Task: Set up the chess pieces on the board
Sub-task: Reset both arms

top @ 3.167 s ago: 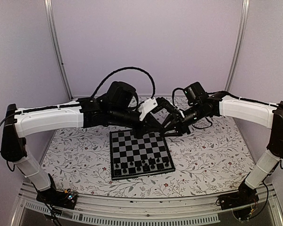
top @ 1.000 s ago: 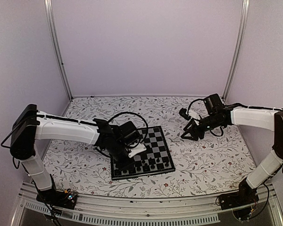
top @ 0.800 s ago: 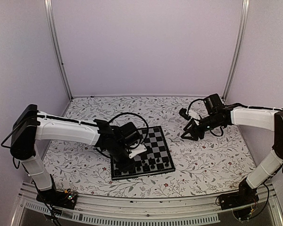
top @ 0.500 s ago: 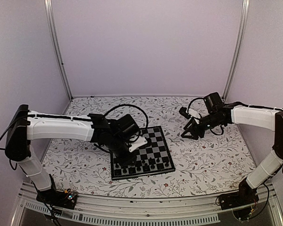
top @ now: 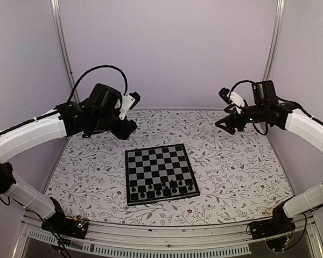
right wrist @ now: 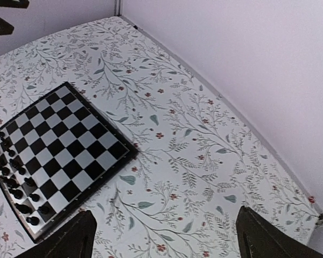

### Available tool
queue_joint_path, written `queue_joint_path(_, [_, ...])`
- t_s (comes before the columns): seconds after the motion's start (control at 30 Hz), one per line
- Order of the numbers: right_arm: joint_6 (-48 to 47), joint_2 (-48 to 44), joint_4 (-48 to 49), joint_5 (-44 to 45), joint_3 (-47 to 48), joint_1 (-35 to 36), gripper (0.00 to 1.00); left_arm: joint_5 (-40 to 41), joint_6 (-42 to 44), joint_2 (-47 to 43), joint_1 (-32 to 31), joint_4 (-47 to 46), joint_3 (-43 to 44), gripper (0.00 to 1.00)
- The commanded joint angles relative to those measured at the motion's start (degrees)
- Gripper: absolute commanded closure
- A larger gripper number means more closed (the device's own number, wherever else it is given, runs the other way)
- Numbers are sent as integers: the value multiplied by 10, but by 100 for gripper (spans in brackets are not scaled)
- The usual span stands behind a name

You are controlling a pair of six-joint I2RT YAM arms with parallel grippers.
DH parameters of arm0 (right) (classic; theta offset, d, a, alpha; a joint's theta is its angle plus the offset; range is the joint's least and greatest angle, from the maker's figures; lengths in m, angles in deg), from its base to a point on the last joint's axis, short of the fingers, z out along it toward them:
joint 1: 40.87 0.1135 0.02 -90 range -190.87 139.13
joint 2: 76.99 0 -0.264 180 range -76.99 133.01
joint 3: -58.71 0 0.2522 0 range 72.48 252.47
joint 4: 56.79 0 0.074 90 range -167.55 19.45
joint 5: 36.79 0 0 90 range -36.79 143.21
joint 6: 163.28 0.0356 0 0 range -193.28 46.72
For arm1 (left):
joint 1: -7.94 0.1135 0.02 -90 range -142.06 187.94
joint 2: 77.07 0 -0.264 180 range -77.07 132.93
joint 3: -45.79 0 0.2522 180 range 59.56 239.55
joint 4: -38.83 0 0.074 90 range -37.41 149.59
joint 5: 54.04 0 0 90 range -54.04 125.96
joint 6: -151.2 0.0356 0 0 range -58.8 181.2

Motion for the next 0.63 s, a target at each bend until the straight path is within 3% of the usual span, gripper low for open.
queue_joint_path(0.0, [57,-46,13,32,41,-55,1,88,3,-29,42,-105,-14,24])
queue_joint_path(0.13, [116,-71,21,23,74,-118,1,130,-69,-38,94,-132,-20,1])
queue_joint_path(0.23, [162,-85,35,98,78,-125,1,133,-106,-49,125,-138,-34,1])
queue_joint_path(0.33, [170,-101,51,120,60,-142,1,139,-115,-69,133,-154,-63,1])
queue_joint_path(0.6, [180,-129,69,10,0,-212,1,146,-115,-119,134,-168,-108,1])
